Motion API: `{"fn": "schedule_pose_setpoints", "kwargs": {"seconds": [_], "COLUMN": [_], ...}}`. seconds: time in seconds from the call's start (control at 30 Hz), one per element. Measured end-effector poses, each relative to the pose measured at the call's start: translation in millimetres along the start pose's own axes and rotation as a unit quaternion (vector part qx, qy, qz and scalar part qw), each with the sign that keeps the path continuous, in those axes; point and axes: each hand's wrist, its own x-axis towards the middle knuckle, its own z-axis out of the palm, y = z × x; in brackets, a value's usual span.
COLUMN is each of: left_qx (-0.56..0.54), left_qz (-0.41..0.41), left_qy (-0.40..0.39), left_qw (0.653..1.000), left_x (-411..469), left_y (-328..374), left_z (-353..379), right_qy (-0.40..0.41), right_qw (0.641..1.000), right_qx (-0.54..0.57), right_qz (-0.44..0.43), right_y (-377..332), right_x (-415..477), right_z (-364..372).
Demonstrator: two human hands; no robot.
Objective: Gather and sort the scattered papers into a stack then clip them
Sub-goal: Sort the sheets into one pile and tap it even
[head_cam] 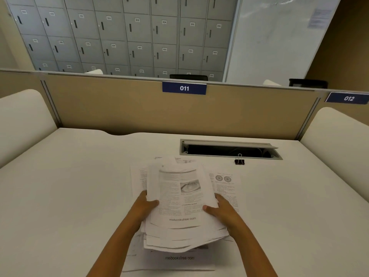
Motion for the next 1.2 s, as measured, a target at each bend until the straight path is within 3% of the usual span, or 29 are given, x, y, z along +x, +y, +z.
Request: {"fn": "schedule_pose_setpoints", "kwargs": {"seconds": [0.13,0.27,0.43,0.6,0.83,1.0,1.2], "left_qx": [0.01,-0.087,-0.152,-0.141,-0.076,-0.081,-0.078], "left_qz": [0.165,0.285,0.254,0.209,0.187,0.184,0.223], "left_qy": [0.099,0.105,0.09,0.033,-0.071,-0.062,-0.036], "left_qw": [0.981,0.949,0.951,0.967,0.977,0.978,0.971], "left_x": [-14.8,-29.9,-28.7,-24.9,-26.2,-28.6,-32.1], "left_y": [28.0,57.9,50.3,40.1,50.8,53.1,68.7], "left_z": [6.9,15.3,9.1,1.6,-2.5,-3.7,-6.7], "right_qy": [0.106,0.175,0.152,0.104,-0.042,0.028,0.101], "right_qw": [0.988,0.96,0.961,0.979,0.98,0.984,0.95], "right_qx": [-0.007,0.073,0.135,0.091,0.071,0.059,0.152], "right_qz": [-0.109,-0.206,-0.187,-0.149,-0.18,-0.168,-0.252], "right_y": [-30.4,-47.0,-34.8,-27.2,-46.2,-52.7,-85.6], "right_x": [-8.2,-11.0,-11.0,-12.1,-12.0,-12.5,-33.1], "right_z": [3.8,11.2,9.7,-2.0,-20.0,-18.4,-23.1]}}
